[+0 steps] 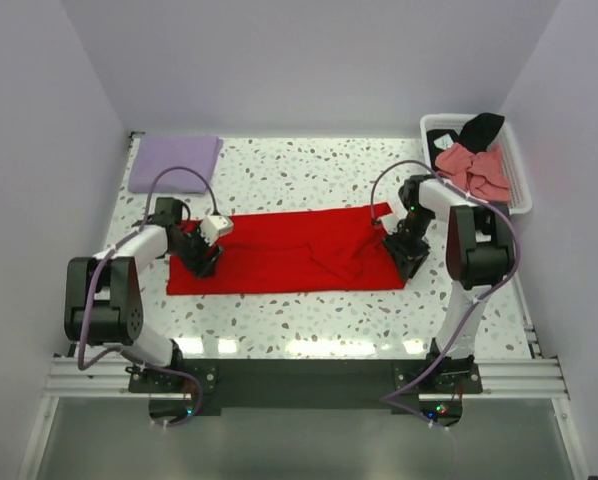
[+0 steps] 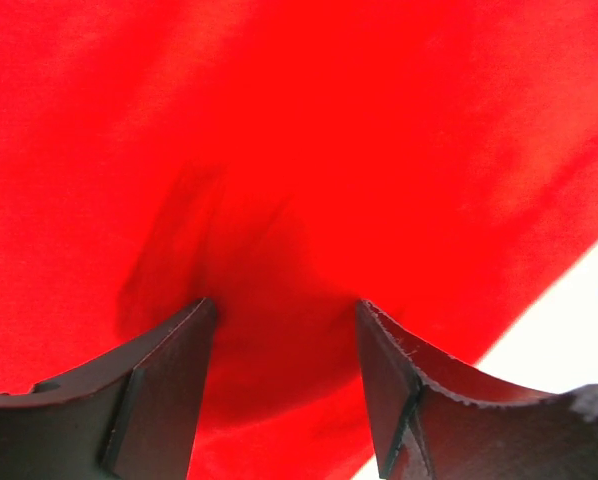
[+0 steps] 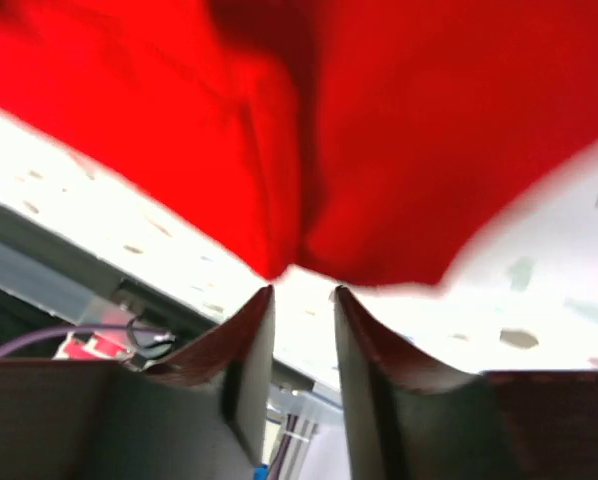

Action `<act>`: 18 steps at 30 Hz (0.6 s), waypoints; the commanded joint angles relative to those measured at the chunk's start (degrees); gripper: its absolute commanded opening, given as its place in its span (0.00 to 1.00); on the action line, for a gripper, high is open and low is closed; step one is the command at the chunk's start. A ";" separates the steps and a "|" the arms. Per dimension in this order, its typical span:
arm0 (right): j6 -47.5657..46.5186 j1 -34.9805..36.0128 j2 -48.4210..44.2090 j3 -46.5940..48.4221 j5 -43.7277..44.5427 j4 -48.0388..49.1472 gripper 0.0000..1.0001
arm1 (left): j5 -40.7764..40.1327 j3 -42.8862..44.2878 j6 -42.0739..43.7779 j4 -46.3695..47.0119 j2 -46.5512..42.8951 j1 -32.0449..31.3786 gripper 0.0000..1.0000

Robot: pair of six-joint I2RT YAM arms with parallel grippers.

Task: Fold and stack the t-shirts
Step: Fold the tshirt

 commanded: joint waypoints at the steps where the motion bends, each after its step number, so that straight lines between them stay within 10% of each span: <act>1: -1.36 -0.53 -6.66 3.49 -2.19 -5.43 0.39 | 8.18 2.30 3.05 -8.53 -4.60 0.28 0.65; 18: 17.80 0.52 8.79 24.24 -16.53 6.69 0.31 | 14.65 11.55 -19.35 17.48 1.19 -26.79 0.65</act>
